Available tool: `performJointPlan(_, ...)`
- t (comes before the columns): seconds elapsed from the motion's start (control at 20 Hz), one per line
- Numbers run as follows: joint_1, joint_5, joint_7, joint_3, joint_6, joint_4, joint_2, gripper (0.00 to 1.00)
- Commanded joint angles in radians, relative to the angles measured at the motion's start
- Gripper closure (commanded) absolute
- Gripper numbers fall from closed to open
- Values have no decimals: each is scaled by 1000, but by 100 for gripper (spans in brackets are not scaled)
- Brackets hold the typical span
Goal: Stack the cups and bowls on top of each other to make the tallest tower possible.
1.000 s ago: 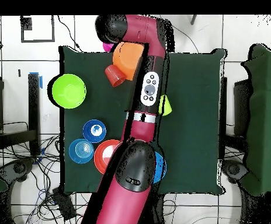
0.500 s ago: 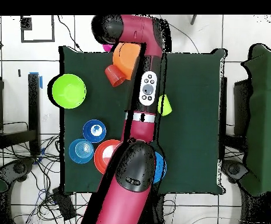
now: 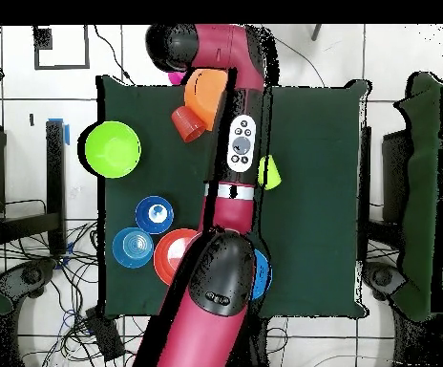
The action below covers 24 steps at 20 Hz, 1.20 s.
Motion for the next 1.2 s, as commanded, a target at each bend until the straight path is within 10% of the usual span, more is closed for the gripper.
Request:
performJointPlan(0.05, -26, -63, -266, -109, 51, 35, -33, 100)
performJointPlan(1.2, -55, -35, -350, -136, 13, 54, -16, 100)
